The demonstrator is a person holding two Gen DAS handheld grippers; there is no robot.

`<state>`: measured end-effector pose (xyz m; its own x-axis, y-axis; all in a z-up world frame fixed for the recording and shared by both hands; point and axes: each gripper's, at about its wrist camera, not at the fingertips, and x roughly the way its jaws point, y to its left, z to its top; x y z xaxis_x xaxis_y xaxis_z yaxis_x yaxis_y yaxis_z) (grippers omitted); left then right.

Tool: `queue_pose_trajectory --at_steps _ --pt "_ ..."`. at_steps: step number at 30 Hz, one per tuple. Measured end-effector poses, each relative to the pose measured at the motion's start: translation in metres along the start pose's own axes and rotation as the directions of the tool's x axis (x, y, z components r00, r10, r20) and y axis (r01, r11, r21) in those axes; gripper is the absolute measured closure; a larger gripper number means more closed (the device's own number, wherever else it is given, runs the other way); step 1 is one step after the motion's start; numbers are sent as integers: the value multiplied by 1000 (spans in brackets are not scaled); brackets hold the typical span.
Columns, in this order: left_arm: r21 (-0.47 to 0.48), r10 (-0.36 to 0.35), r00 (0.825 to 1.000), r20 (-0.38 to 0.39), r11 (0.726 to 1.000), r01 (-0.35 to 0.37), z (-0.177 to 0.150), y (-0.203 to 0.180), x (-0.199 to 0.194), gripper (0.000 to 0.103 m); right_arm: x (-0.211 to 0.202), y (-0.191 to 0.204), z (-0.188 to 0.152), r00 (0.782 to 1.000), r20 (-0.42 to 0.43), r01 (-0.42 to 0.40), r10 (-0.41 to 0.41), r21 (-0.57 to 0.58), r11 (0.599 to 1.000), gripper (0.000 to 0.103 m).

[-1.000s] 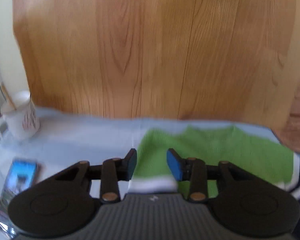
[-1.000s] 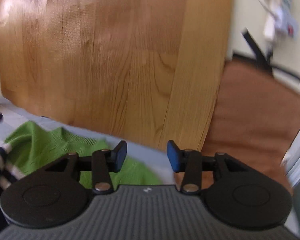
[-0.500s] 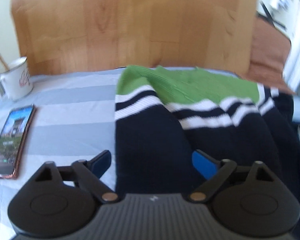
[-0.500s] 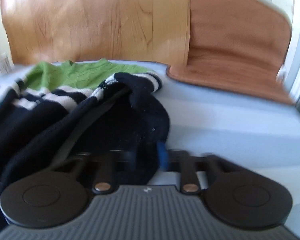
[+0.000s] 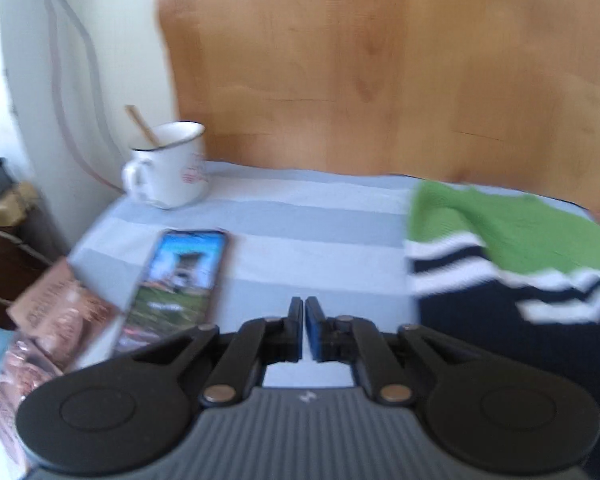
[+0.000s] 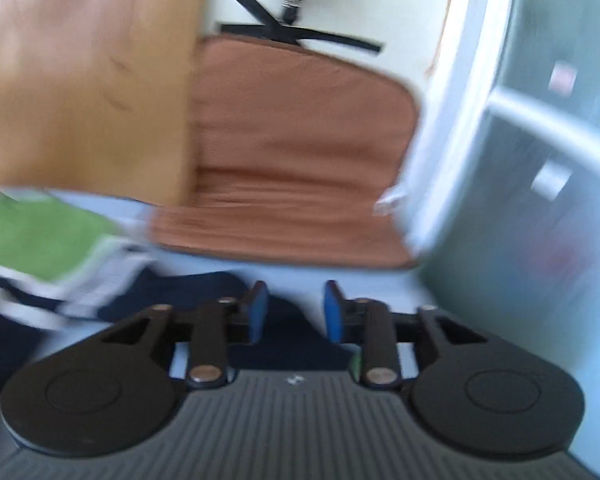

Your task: Fold small clothes

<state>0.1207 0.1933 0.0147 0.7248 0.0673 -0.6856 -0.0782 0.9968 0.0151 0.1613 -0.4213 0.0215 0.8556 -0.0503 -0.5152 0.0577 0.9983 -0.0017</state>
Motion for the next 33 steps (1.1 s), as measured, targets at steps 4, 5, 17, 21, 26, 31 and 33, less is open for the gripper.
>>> queue_pose_trajectory --at_steps 4,5,17,21,26,31,33 --pt "123 -111 993 -51 986 116 -30 -27 -19 43 -18 44 -29 963 -62 -258 262 61 964 54" --pt "150 -131 990 -59 979 138 -38 -32 -25 43 -21 53 -36 948 -71 -305 309 62 950 54" --pt "-32 -333 919 -211 942 334 -102 -25 -46 42 -55 158 -37 780 -88 -626 620 -130 769 53" --pt "-48 -337 924 -181 941 334 -103 -24 -44 90 -56 177 -40 765 -102 -644 636 -133 754 53" --pt "-58 -238 969 -67 970 234 -89 1 -57 94 -64 172 -47 791 -103 -612 604 -129 780 53" --pt "-149 63 998 17 987 -59 -77 56 -59 92 -69 142 -47 851 -61 -526 522 -80 847 53" --pt "-189 85 995 -43 978 -92 -76 69 -48 89 -72 127 -48 870 -49 -493 491 -47 869 53"
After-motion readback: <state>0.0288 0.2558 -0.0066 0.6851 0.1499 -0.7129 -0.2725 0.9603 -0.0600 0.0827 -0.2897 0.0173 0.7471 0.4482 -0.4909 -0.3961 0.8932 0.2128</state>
